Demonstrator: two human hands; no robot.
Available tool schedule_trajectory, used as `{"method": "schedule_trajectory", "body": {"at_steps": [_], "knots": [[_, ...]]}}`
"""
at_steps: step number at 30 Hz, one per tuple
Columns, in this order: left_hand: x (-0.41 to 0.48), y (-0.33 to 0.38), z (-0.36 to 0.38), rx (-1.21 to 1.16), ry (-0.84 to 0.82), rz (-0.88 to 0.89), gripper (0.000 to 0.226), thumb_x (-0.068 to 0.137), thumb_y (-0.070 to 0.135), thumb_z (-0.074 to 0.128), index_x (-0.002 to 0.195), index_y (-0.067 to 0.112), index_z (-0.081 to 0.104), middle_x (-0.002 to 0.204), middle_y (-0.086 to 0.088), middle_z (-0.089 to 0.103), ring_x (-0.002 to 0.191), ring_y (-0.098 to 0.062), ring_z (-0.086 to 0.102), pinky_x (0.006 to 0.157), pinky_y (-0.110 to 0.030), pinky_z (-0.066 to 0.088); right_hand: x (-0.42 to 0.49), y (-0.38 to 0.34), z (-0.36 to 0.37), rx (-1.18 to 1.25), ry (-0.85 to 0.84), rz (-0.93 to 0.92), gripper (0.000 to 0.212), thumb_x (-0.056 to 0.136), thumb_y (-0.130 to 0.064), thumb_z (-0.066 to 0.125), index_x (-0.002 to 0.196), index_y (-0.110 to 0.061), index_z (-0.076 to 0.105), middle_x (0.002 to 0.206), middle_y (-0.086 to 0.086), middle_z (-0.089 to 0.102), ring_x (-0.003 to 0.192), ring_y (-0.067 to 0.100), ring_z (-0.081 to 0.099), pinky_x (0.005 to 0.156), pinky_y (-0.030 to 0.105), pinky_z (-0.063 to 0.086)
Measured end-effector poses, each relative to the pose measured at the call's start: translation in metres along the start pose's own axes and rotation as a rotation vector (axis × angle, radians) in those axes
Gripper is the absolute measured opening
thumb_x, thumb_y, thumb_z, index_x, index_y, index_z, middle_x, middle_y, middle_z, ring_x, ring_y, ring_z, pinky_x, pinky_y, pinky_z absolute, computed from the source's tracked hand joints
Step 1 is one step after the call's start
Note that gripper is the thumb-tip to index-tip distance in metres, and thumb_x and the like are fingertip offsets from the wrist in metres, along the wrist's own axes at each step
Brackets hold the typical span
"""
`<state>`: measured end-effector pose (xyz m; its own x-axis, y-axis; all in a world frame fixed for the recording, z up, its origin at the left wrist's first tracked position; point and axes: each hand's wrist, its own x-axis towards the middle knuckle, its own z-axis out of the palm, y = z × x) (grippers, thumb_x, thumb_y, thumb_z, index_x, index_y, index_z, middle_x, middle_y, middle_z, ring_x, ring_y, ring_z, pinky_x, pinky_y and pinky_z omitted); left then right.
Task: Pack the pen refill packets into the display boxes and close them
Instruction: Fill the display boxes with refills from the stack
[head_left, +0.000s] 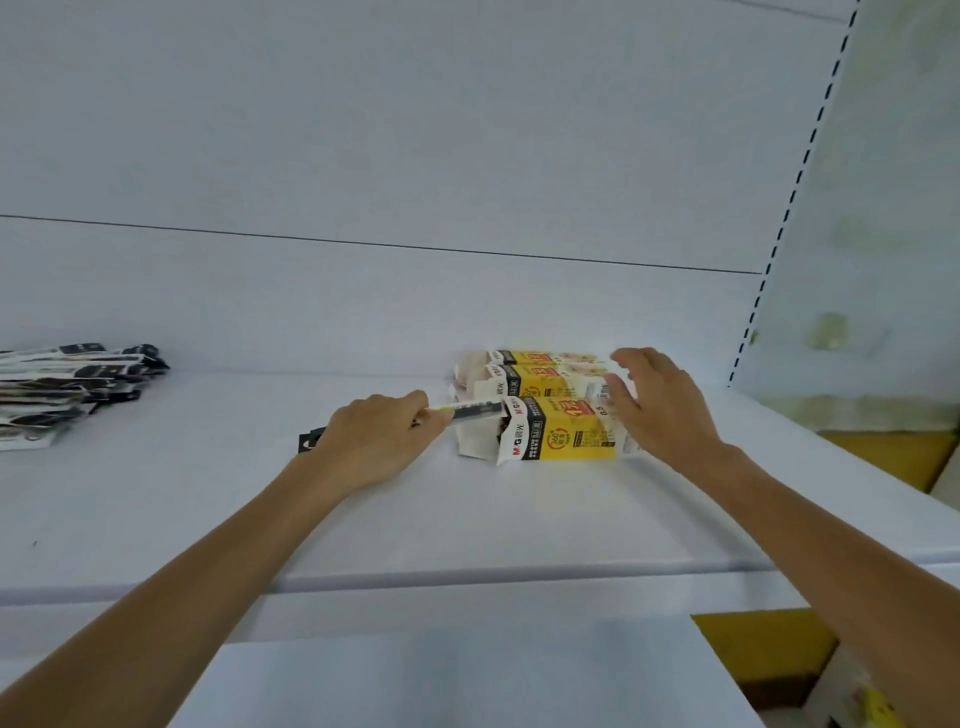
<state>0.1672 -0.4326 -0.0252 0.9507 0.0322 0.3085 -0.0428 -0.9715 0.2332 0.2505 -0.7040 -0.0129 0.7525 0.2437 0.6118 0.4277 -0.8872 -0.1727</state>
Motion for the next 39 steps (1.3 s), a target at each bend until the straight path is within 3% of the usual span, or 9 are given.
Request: {"method": "schedule_trajectory", "body": {"at_steps": [4, 11, 17, 25, 28, 30, 32, 35, 39], "knots": [[-0.001, 0.005, 0.005, 0.060, 0.004, -0.056, 0.042, 0.095, 0.052, 0.029, 0.076, 0.018, 0.040, 0.065, 0.004, 0.046, 0.070, -0.024, 0.045, 0.060, -0.031, 0.029, -0.009, 0.045, 0.021, -0.014, -0.096, 0.080, 0.051, 0.093, -0.038, 0.021, 0.118, -0.006, 0.052, 0.117, 0.011, 0.057, 0.105, 0.029, 0.050, 0.086, 0.040, 0.040], [0.003, 0.015, 0.005, 0.081, 0.026, -0.059, 0.044, 0.094, 0.052, 0.032, 0.080, 0.013, 0.047, 0.064, 0.003, 0.047, 0.069, -0.024, 0.046, 0.058, -0.030, 0.029, -0.004, 0.050, 0.035, -0.016, -0.077, 0.005, 0.022, 0.094, -0.007, 0.032, 0.086, -0.002, 0.052, 0.084, 0.012, 0.057, 0.077, 0.029, 0.049, 0.061, 0.036, 0.038], [0.010, 0.018, 0.009, -0.055, -0.054, -0.137, 0.043, 0.094, 0.051, 0.034, 0.072, 0.016, 0.043, 0.066, 0.002, 0.047, 0.068, -0.021, 0.044, 0.054, -0.028, 0.026, -0.003, 0.053, 0.040, -0.039, -0.045, -0.033, 0.019, 0.094, -0.009, 0.034, 0.084, -0.004, 0.050, 0.081, 0.009, 0.054, 0.073, 0.027, 0.048, 0.058, 0.034, 0.033], [0.025, 0.028, 0.011, 0.015, -0.042, -0.096, 0.045, 0.095, 0.051, 0.032, 0.087, 0.012, 0.052, 0.077, 0.000, 0.054, 0.079, -0.024, 0.050, 0.059, -0.030, 0.030, -0.004, 0.046, 0.034, 0.006, -0.048, -0.035, 0.021, 0.094, -0.005, 0.033, 0.084, -0.001, 0.051, 0.080, 0.011, 0.054, 0.075, 0.030, 0.049, 0.064, 0.039, 0.040], [0.026, 0.030, 0.017, 0.073, -0.008, -0.090, 0.042, 0.096, 0.051, 0.027, 0.083, 0.015, 0.045, 0.081, -0.002, 0.054, 0.081, -0.026, 0.050, 0.068, -0.032, 0.033, -0.005, 0.042, 0.026, 0.046, -0.057, -0.045, 0.006, 0.086, 0.000, 0.054, 0.080, 0.000, 0.054, 0.076, 0.009, 0.053, 0.069, 0.026, 0.048, 0.058, 0.034, 0.040], [0.025, 0.030, 0.020, 0.079, -0.003, -0.108, 0.042, 0.097, 0.050, 0.025, 0.082, 0.015, 0.043, 0.081, -0.002, 0.052, 0.080, -0.027, 0.048, 0.069, -0.033, 0.033, -0.007, 0.045, 0.026, -0.007, -0.132, -0.093, 0.019, 0.067, 0.012, 0.069, 0.071, 0.002, 0.053, 0.068, 0.013, 0.056, 0.056, 0.026, 0.048, 0.045, 0.030, 0.038], [0.024, 0.030, 0.020, 0.093, 0.007, -0.120, 0.043, 0.097, 0.050, 0.024, 0.082, 0.015, 0.044, 0.080, -0.003, 0.051, 0.080, -0.027, 0.048, 0.070, -0.033, 0.034, -0.006, 0.047, 0.029, -0.062, -0.076, -0.135, 0.007, 0.081, 0.007, 0.058, 0.078, 0.002, 0.055, 0.077, 0.014, 0.058, 0.065, 0.027, 0.048, 0.053, 0.035, 0.040], [0.022, 0.031, 0.019, 0.090, 0.001, -0.099, 0.043, 0.097, 0.049, 0.025, 0.079, 0.016, 0.043, 0.078, -0.003, 0.050, 0.082, -0.028, 0.050, 0.070, -0.033, 0.033, -0.005, 0.050, 0.031, -0.104, -0.014, -0.195, 0.026, 0.097, -0.015, 0.034, 0.095, -0.001, 0.057, 0.093, 0.013, 0.055, 0.085, 0.025, 0.048, 0.076, 0.037, 0.040], [0.023, 0.046, 0.021, 0.024, -0.055, 0.041, 0.032, 0.099, 0.038, 0.028, 0.072, 0.023, 0.037, 0.079, 0.000, 0.050, 0.080, -0.025, 0.046, 0.069, -0.031, 0.030, -0.005, 0.044, 0.030, -0.051, -0.044, -0.230, 0.018, 0.094, -0.005, 0.043, 0.095, 0.004, 0.058, 0.095, 0.016, 0.060, 0.086, 0.031, 0.053, 0.072, 0.041, 0.045]]}}
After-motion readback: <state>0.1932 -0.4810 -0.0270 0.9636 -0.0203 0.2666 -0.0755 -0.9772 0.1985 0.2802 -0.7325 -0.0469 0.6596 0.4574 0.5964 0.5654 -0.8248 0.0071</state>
